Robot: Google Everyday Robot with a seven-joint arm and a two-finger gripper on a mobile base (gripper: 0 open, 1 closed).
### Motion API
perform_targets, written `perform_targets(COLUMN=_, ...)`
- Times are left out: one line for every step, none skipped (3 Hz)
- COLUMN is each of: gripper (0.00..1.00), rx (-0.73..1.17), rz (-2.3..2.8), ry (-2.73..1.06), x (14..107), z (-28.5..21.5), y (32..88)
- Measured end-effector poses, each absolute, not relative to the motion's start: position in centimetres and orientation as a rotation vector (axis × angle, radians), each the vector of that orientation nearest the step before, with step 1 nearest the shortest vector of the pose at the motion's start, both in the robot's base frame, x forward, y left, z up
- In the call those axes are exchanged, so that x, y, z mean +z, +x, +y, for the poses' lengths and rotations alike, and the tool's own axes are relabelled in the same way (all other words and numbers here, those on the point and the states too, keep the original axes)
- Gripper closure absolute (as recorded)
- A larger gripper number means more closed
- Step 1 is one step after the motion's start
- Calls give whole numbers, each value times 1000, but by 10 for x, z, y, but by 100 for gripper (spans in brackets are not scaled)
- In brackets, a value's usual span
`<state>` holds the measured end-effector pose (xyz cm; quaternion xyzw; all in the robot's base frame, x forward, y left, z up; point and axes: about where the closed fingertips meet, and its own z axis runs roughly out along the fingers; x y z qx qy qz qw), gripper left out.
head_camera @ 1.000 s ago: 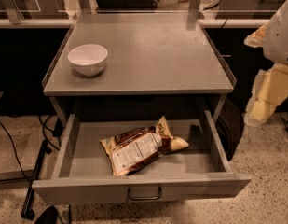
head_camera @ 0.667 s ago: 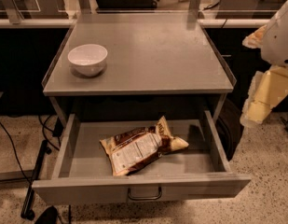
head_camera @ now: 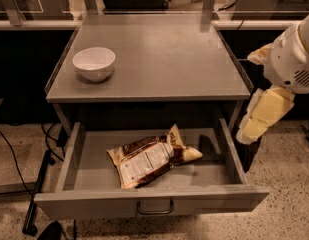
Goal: Pick brown chip bag from top drawer and place on counter
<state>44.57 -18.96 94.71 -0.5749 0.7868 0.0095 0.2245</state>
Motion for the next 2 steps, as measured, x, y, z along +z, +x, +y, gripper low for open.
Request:
perform_targets(gripper=0, rx=77, rz=2147, ry=-1558, x=930, z=-174, y=448)
perform_targets(gripper=0, rx=127, rz=2123, ry=-1541, x=911, z=-156, y=451)
